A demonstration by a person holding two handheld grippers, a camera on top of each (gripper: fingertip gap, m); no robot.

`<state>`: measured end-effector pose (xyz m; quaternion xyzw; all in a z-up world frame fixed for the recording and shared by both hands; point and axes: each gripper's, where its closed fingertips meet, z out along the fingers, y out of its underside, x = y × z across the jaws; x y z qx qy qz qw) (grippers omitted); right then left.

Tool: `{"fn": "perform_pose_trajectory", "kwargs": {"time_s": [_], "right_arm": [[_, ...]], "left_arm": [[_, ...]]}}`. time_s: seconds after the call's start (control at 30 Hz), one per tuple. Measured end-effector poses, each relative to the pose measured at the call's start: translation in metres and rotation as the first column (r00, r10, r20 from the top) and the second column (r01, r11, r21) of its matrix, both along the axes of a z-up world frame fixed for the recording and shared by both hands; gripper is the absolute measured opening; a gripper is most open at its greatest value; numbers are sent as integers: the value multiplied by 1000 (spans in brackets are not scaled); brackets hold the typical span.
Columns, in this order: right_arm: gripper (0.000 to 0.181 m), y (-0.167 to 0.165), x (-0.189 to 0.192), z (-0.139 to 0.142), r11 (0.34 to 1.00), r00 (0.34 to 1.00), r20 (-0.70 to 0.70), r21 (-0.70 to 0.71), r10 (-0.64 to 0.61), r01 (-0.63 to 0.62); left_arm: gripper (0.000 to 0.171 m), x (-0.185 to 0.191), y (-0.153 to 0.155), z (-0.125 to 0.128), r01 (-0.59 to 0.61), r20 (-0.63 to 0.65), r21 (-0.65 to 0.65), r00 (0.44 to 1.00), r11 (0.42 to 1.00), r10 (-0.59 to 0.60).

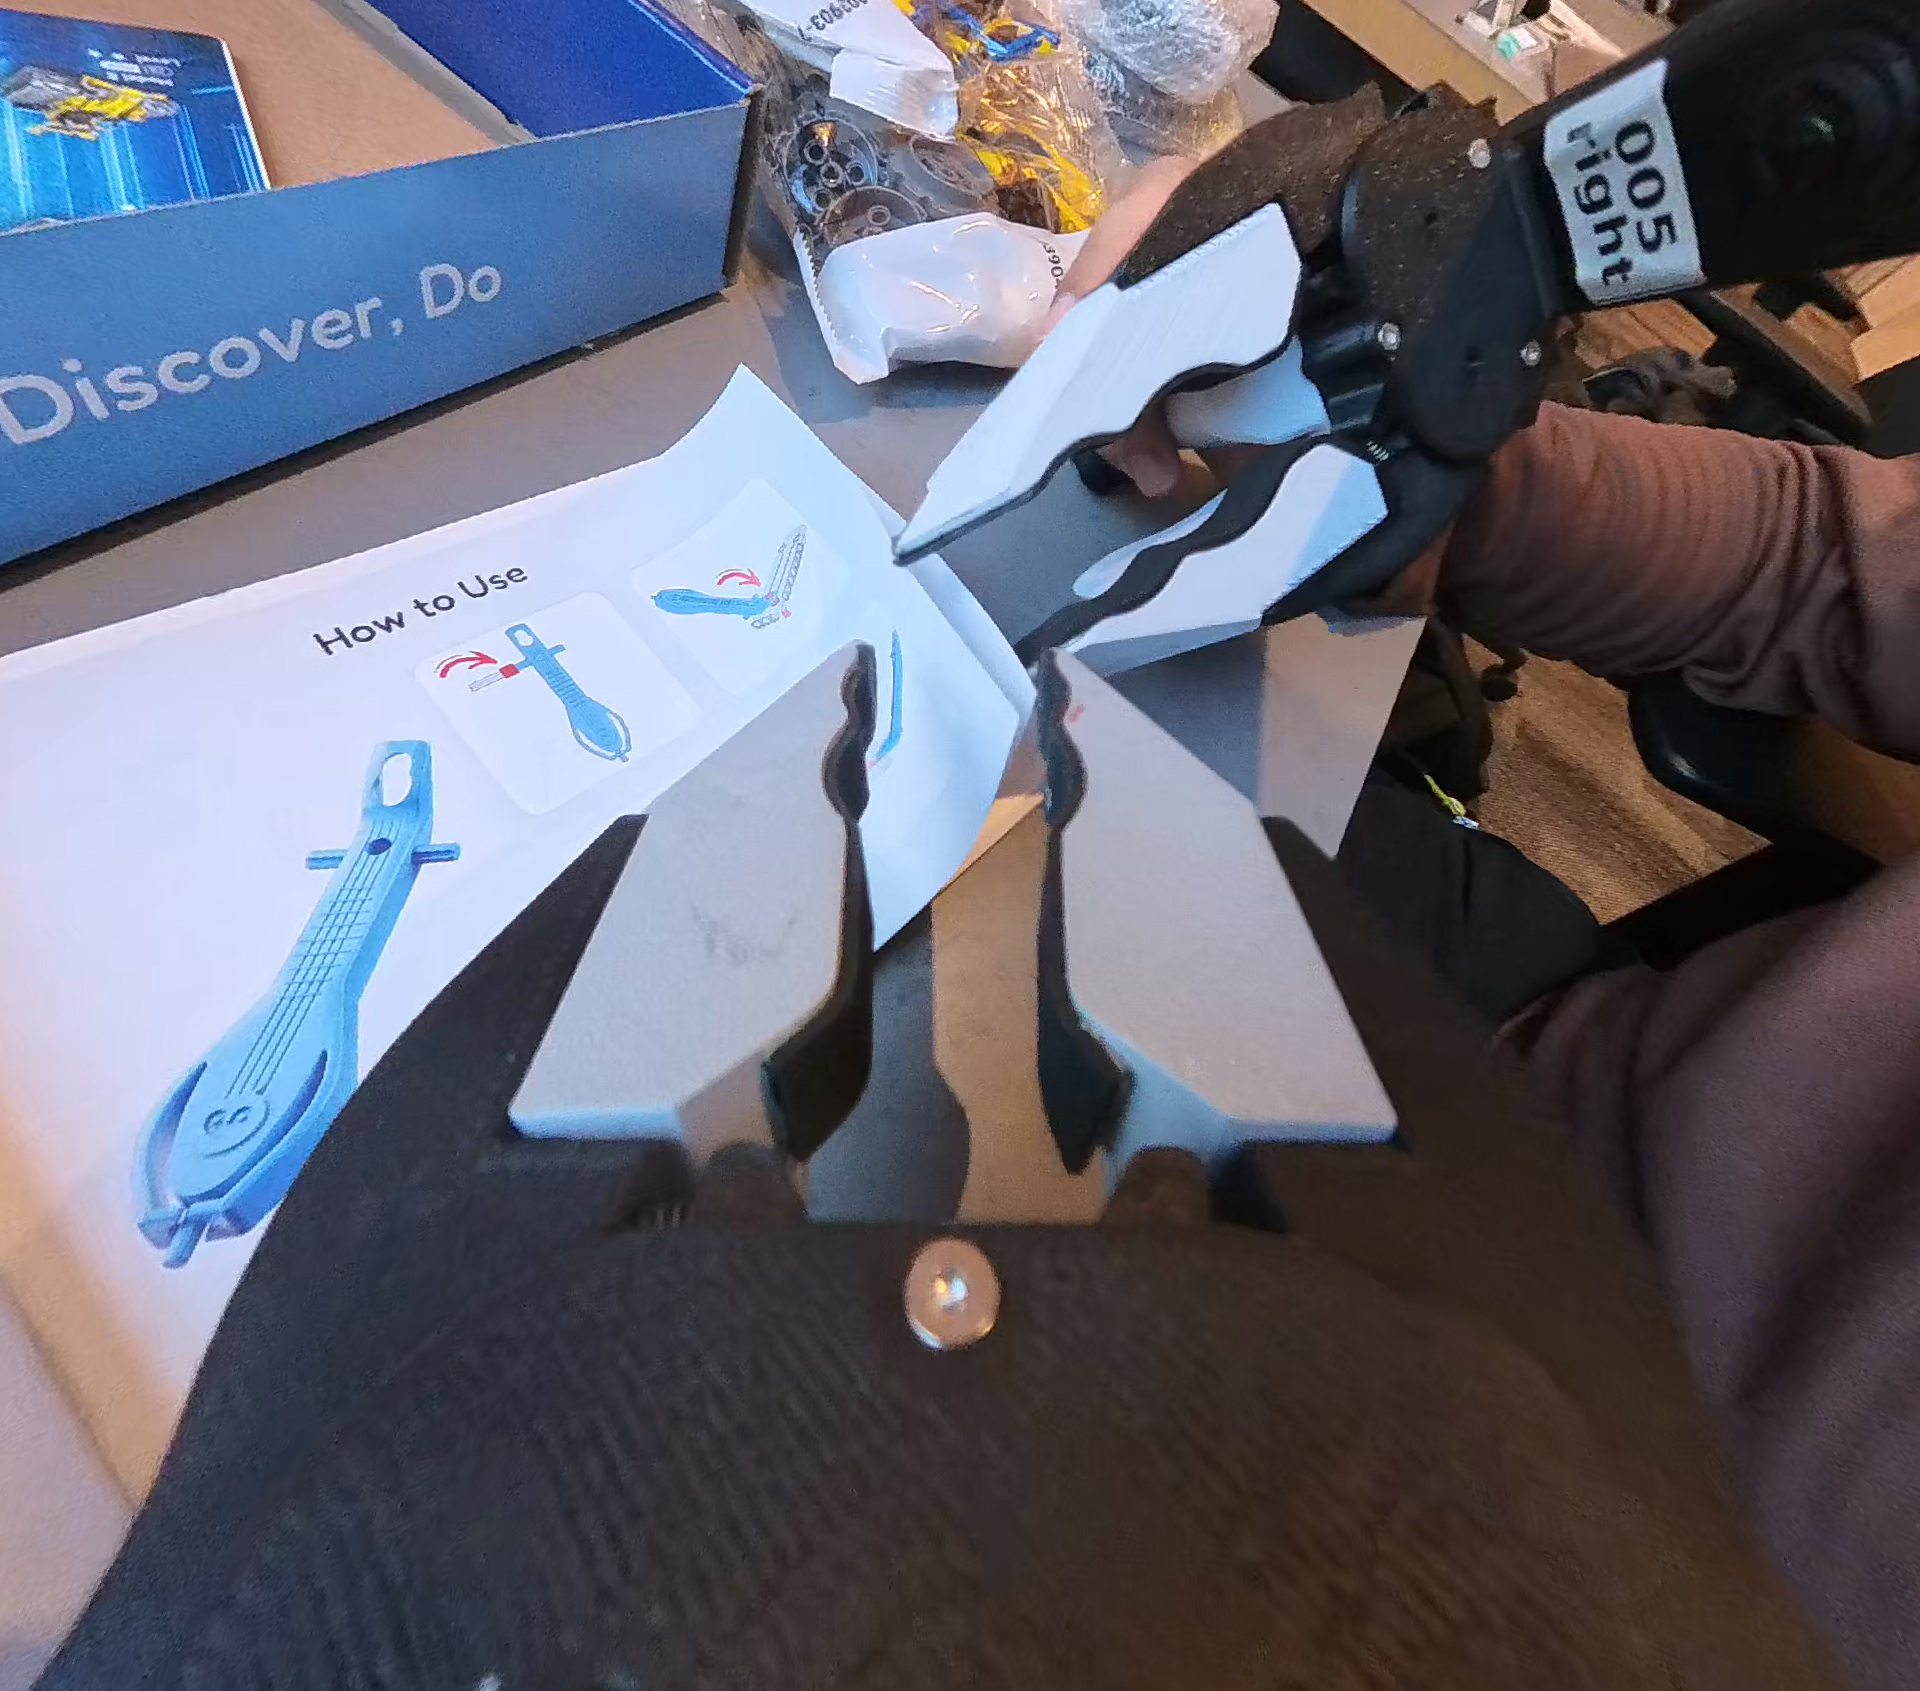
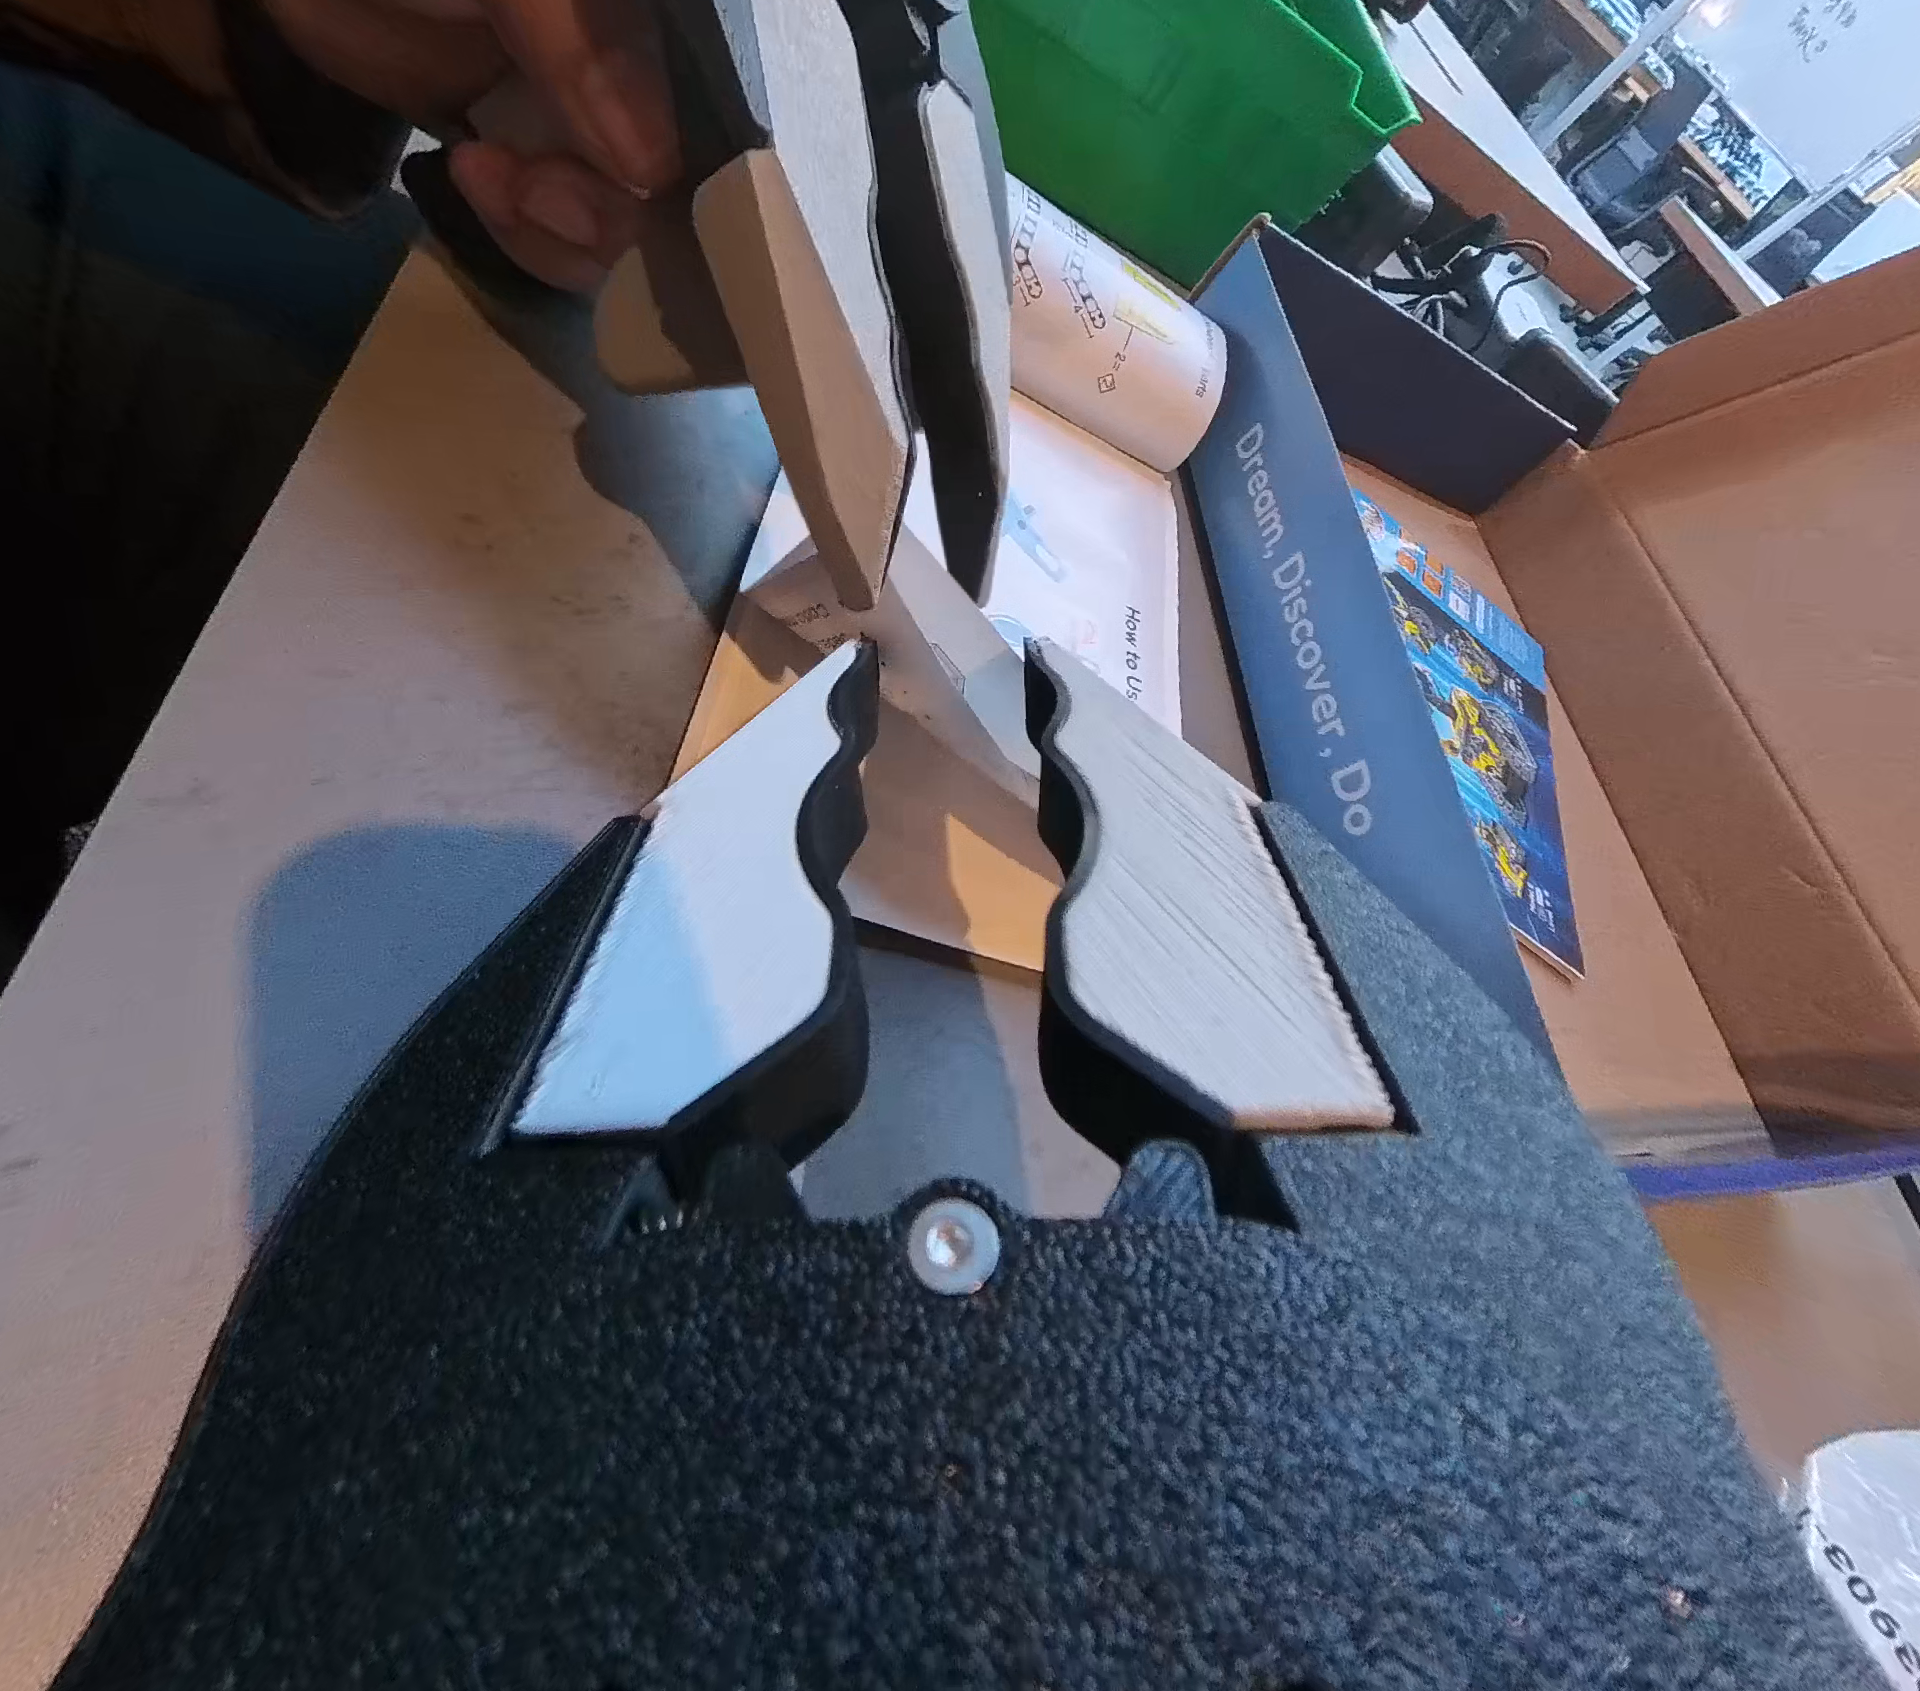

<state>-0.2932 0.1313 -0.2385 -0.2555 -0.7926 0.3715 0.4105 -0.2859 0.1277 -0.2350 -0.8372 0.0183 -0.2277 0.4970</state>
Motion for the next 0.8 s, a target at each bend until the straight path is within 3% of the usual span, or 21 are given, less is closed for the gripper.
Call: {"fn": "perform_pose_trajectory", "kwargs": {"time_s": [0.23,0.47,0.8], "right_arm": [[28,-1,1,0,1000,1000,1,2,5,-5],[28,-1,1,-2,1000,1000,7,11,7,-7],[28,-2,2,-3,1000,1000,9,20,12,-12]], "left_arm": [[31,0,1,8,-5,85,-4,996,1000,6],[29,0,3,-5,-32,28,-86,999,996,34],[29,-8,2,-6,-59,59,-98,996,993,65]]}}
